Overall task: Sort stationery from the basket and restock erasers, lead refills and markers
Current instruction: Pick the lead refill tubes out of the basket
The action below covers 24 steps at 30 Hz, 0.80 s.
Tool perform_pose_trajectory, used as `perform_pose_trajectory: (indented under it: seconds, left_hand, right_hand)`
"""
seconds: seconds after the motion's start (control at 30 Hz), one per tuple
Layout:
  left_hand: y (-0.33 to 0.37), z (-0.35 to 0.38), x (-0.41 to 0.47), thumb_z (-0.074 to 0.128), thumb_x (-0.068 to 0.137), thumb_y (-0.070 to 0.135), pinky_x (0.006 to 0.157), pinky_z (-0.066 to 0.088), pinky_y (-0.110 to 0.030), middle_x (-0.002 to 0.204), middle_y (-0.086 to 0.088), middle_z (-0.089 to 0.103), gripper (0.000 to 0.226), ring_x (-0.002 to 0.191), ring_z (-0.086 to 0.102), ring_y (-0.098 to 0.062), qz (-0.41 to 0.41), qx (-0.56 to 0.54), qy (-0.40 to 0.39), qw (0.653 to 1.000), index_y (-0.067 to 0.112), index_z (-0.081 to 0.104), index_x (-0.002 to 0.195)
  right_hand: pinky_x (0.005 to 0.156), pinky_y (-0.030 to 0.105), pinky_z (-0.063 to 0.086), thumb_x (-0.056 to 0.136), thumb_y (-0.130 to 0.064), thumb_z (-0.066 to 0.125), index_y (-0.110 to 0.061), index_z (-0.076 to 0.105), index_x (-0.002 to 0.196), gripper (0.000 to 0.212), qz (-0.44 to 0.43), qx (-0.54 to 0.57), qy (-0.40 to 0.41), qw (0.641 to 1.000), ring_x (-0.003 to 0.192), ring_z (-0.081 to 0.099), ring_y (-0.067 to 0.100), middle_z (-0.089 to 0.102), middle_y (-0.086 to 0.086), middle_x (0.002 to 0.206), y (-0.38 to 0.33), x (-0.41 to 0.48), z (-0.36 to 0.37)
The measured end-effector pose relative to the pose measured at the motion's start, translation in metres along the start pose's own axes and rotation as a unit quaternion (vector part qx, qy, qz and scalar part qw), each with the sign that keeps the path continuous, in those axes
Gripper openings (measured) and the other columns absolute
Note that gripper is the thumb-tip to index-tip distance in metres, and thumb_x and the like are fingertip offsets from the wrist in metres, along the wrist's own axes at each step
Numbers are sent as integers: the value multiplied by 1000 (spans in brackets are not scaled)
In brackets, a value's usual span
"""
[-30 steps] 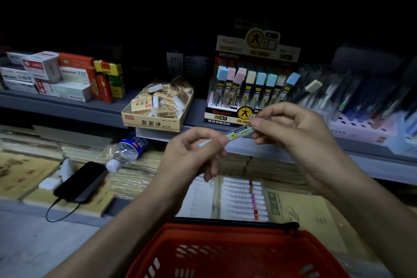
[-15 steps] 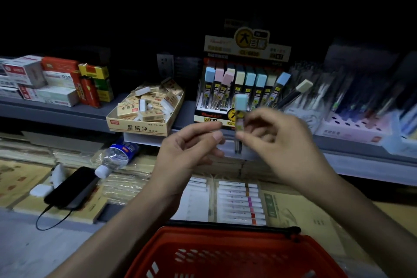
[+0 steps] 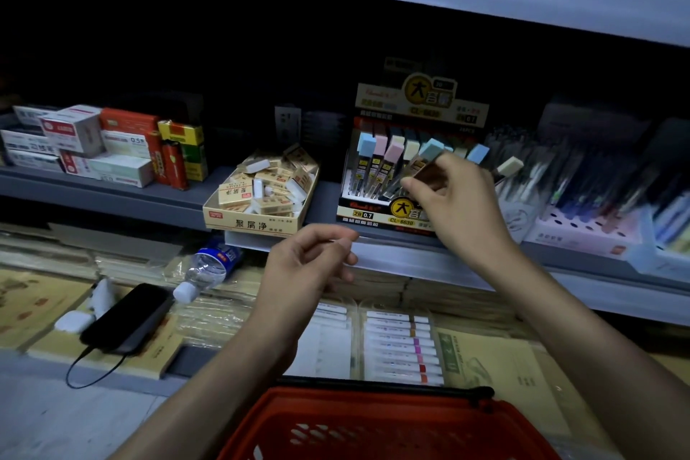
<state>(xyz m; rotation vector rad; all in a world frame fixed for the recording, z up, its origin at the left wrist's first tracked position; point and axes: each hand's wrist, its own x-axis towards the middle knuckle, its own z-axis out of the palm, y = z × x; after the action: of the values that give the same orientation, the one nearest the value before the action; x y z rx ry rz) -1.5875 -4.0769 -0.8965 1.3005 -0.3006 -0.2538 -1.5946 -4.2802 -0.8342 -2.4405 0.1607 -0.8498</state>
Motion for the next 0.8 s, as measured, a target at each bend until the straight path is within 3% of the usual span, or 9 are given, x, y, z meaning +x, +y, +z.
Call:
perform_pose_trajectory:
  seconds: [0.07,0.23,0.37,0.47,0.6,0.7,0.8]
  left_hand:
    - [1,1,-2,66,96,16,61,49,-26,79,-5,72,11,68,62,-17,-4,-2,-2,1000,15,75,100]
    - [7,2,-8,67,95,19,58,50,-22,80,-6,72,11,67,63,-16,-4,-9,-6,1000,14,74,101]
    - [15,0,-15,68,95,25,65,54,-26,86,-11,74,12,70,67,-16,8,-5,-12,1000,17,74,101]
    - [19,-2,-20,68,95,26,70,57,-25,89,-13,74,13,75,70,-17,19,7,-13,1000,18,74,102]
    - [24,-6,-27,68,94,25,79,57,-36,89,-14,75,13,80,73,-23,23,8,-10,1000,17,74,102]
    - [27,-8,-35,67,95,19,79,57,-37,89,-15,75,11,86,73,-31,32,15,-19,999,15,73,104]
    - [28,-10,-46,68,94,11,72,58,-24,89,-19,74,12,87,73,-30,51,37,-33,997,10,72,105]
  right_hand:
    - [58,35,48,96,-29,70,-9,62,86,24,-8,-29,-13,999,64,59,16,62,3,71,-5,4,-1]
    - [52,30,36,96,-27,71,-10,56,79,28,4,-93,-35,995,61,54,13,56,2,67,-12,7,3]
    - [55,32,42,96,-24,71,-12,58,79,25,34,-82,-26,996,65,59,14,60,2,67,-13,3,11]
    - [56,26,37,95,-21,71,-11,59,80,23,47,-80,-19,996,65,54,9,57,-2,69,-17,3,15]
    - [65,28,42,91,-19,77,-7,64,79,21,76,-66,10,995,71,60,17,63,3,73,-18,-3,18]
    - [71,23,44,88,-19,80,-9,74,94,13,101,-47,27,993,74,61,12,65,-2,76,-20,-12,13]
    - [75,21,44,89,-23,79,-14,75,112,25,99,-68,18,993,83,62,10,69,-2,93,-23,-28,0]
